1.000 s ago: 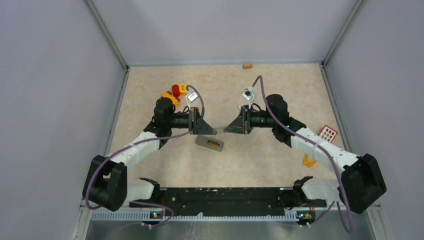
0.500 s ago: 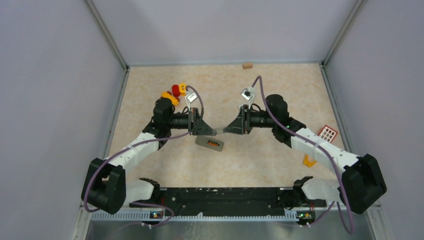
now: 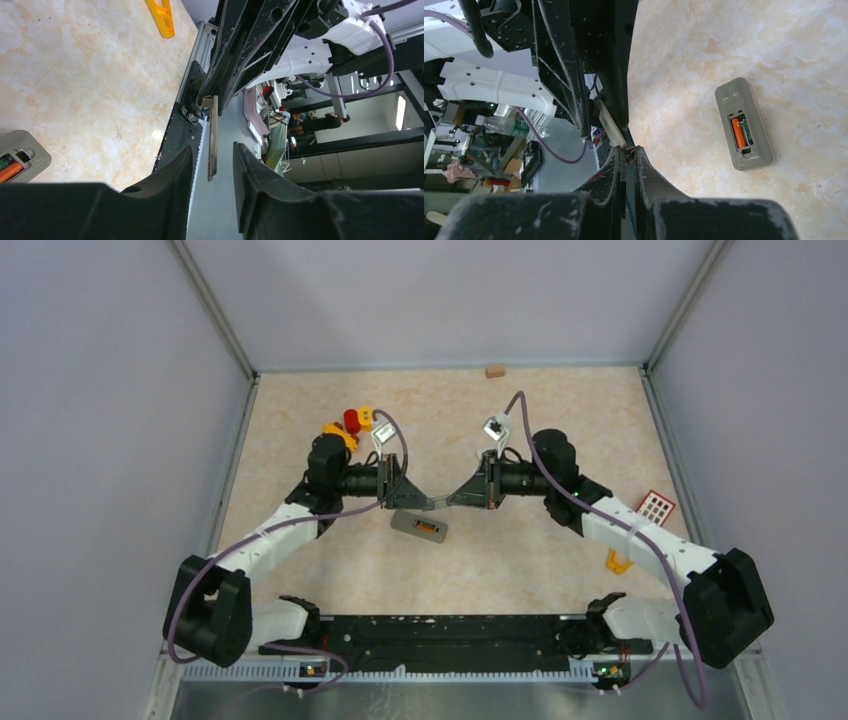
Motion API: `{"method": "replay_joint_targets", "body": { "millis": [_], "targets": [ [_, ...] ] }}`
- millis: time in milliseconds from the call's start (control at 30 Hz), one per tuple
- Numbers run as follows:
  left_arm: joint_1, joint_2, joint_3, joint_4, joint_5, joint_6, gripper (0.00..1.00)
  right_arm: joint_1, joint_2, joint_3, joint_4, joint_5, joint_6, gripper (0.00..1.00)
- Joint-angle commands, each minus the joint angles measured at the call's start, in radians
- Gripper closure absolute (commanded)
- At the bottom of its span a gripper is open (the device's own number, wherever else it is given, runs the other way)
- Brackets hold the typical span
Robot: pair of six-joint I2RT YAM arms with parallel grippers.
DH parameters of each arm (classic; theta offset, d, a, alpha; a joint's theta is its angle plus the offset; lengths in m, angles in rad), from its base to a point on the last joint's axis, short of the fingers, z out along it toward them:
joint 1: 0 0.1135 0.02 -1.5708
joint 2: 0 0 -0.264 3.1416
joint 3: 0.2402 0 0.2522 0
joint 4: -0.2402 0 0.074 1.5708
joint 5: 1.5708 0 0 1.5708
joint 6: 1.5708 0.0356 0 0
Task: Load the batteries into the remote control
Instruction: Adjust the battery cover, then load the battery cover into the remote control.
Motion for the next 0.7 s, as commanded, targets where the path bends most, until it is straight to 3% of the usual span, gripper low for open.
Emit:
{"method": "replay_joint_targets", "body": {
  "millis": [0, 167, 267, 433, 567, 667],
  "targets": [
    [-0.002, 0.009, 0.051, 0.014, -0.034, 0.005, 0.47, 0.001, -0.037, -0.029, 0.070, 0.021, 0.071, 1.00],
    [0.002, -0.010, 0.041, -0.012, -0.138, 0.035, 0.12, 0.001, -0.040, -0.093, 0.064, 0.142, 0.212, 1.00],
    [0.013, -0.048, 0.038, -0.107, -0.264, 0.096, 0.03, 0.001, -0.043, -0.157, 0.080, 0.233, 0.329, 1.00],
    [0.017, -0.173, -0.003, -0.365, -0.730, 0.189, 0.01, 0.048, -0.038, -0.282, 0.125, 0.458, 0.561, 1.00],
    [0.017, -0.265, -0.075, -0.492, -1.095, 0.147, 0.01, 0.161, -0.008, -0.279, 0.089, 0.671, 0.665, 1.00],
    [0.018, -0.281, -0.111, -0.517, -1.148, 0.113, 0.05, 0.213, 0.047, -0.261, 0.095, 0.738, 0.705, 1.00]
  ]
}}
